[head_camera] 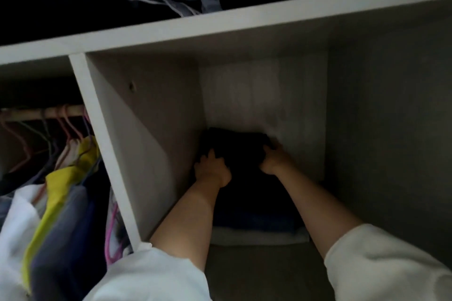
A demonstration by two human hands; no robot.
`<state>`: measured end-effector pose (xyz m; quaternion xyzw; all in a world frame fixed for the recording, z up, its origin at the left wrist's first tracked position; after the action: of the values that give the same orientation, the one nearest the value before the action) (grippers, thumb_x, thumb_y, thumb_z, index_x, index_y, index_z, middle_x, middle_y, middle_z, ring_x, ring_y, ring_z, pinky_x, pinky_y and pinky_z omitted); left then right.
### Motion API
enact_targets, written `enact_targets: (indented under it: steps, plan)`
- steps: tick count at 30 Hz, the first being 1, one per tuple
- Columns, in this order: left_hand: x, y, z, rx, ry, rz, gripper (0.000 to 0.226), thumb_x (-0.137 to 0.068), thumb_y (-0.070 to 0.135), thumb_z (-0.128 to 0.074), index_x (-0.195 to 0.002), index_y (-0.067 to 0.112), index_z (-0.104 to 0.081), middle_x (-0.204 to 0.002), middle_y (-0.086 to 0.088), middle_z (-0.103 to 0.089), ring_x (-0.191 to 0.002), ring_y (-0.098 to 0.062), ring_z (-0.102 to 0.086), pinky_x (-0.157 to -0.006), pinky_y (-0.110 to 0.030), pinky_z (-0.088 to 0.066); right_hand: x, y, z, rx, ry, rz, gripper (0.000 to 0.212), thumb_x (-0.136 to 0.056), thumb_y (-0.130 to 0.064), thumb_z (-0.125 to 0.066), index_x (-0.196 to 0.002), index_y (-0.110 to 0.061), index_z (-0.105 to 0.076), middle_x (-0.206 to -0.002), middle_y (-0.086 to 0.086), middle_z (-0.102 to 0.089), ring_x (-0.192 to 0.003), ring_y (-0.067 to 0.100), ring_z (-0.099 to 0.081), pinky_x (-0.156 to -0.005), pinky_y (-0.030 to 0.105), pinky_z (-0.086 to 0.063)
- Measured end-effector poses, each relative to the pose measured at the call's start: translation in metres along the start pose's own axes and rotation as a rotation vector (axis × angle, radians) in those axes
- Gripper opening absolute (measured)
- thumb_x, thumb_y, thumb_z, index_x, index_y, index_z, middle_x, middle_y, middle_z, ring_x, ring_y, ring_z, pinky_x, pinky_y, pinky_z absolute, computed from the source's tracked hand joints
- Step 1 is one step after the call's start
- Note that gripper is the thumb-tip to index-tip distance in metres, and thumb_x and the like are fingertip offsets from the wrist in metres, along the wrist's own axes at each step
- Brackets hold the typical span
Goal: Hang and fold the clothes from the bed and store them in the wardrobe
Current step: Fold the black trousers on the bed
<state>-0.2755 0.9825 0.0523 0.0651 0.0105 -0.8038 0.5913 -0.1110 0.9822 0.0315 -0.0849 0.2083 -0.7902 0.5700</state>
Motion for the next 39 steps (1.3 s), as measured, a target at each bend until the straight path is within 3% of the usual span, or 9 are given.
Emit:
enact_targets:
  steps: [4,8,11,15,19,22,26,32,39]
  plan:
    - [-0.009,-0.002,-0.005,-0.058,0.007,-0.044,0.055,-0.097,0.043,-0.034,-0.147,0.02,-0.024,-0.155,-0.007,-0.011,-0.138,-0.031,-0.021,-0.11,-0.039,-0.023,0.004,-0.027,-0.003,0.242,-0.011,0.192,0.053,-0.093,-0.026,-0.04,-0.145,-0.027,-0.025,-0.155,0.01,-0.007,-0.142,0.032,-0.006,-0.114,0.049,-0.016]
    - [-0.016,-0.007,-0.022,0.025,-0.036,-0.087,0.052,-0.099,0.036,-0.028,-0.148,0.023,-0.017,-0.156,-0.004,-0.013,-0.139,-0.027,-0.022,-0.112,-0.035,-0.022,0.018,-0.062,-0.022,0.246,-0.051,0.342,0.047,-0.101,-0.028,-0.025,-0.148,-0.025,-0.016,-0.157,0.005,-0.003,-0.144,0.026,-0.001,-0.116,0.044,-0.008]
    - [-0.016,-0.011,-0.041,0.057,-0.095,-0.086,0.051,-0.1,0.029,-0.024,-0.149,0.019,-0.013,-0.157,-0.005,-0.005,-0.142,-0.026,-0.016,-0.115,-0.035,-0.017,0.022,-0.056,-0.056,0.278,-0.15,0.285,0.047,-0.102,-0.033,-0.013,-0.148,-0.028,-0.008,-0.157,0.001,0.002,-0.144,0.023,0.002,-0.116,0.042,-0.001]
    - [-0.013,-0.009,-0.054,0.065,-0.174,-0.072,0.052,-0.101,0.028,-0.023,-0.149,0.018,-0.006,-0.157,-0.007,0.001,-0.143,-0.026,-0.011,-0.116,-0.035,-0.014,0.027,-0.043,-0.063,0.29,-0.17,0.22,0.047,-0.102,-0.033,-0.013,-0.148,-0.026,-0.007,-0.157,0.0,0.003,-0.144,0.02,0.002,-0.116,0.039,0.0]
    - [0.003,-0.011,-0.037,0.103,-0.064,-0.062,0.049,-0.1,0.023,-0.026,-0.147,0.012,-0.019,-0.156,-0.012,-0.003,-0.141,-0.028,-0.017,-0.114,-0.035,-0.021,0.055,-0.038,-0.055,0.254,-0.204,0.178,0.05,-0.102,-0.031,-0.016,-0.149,-0.018,-0.004,-0.156,0.004,0.005,-0.144,0.022,0.003,-0.118,0.036,-0.004]
    - [0.032,-0.009,-0.015,-0.013,0.139,-0.068,0.045,-0.097,0.018,-0.033,-0.14,0.006,-0.034,-0.153,-0.017,-0.015,-0.137,-0.03,-0.026,-0.105,-0.036,-0.03,0.089,-0.027,-0.04,0.24,-0.147,0.175,0.051,-0.102,-0.033,-0.019,-0.149,-0.019,-0.005,-0.156,0.007,0.005,-0.144,0.026,-0.001,-0.117,0.035,-0.008]
    - [0.079,0.002,0.003,-0.075,0.133,-0.11,0.05,-0.091,0.013,-0.041,-0.139,0.007,-0.03,-0.148,-0.016,-0.024,-0.133,-0.03,-0.029,-0.101,-0.039,-0.033,0.133,-0.014,-0.015,0.282,-0.037,0.163,0.058,-0.099,-0.029,-0.034,-0.149,-0.02,-0.005,-0.156,0.008,0.005,-0.143,0.027,-0.004,-0.116,0.041,-0.014]
    - [0.175,0.02,0.019,-0.169,0.145,-0.26,0.042,-0.09,0.013,-0.045,-0.131,0.008,-0.042,-0.13,-0.014,-0.044,-0.12,-0.029,-0.042,-0.088,-0.035,-0.039,0.232,-0.003,0.022,0.34,0.12,0.081,0.055,-0.095,-0.024,-0.042,-0.146,-0.016,-0.023,-0.154,0.011,-0.015,-0.138,0.03,-0.022,-0.109,0.038,-0.03]
    - [0.275,0.068,-0.006,-0.165,0.166,-0.513,0.037,-0.093,0.02,-0.045,-0.127,0.007,-0.045,-0.124,-0.013,-0.05,-0.113,-0.029,-0.047,-0.081,-0.033,-0.039,0.383,0.051,0.052,0.359,0.253,-0.034,0.052,-0.095,-0.022,-0.042,-0.145,-0.017,-0.027,-0.155,0.007,-0.014,-0.139,0.028,-0.022,-0.108,0.037,-0.028]
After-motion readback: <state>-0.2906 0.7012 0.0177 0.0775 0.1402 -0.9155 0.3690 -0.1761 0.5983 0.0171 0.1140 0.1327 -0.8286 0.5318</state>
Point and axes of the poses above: each hand's wrist, its own x-axis away from the middle knuckle, its own z-axis out of the back of the hand, y = z × x, the point moved 10 cm from there along -x, towards the middle knuckle
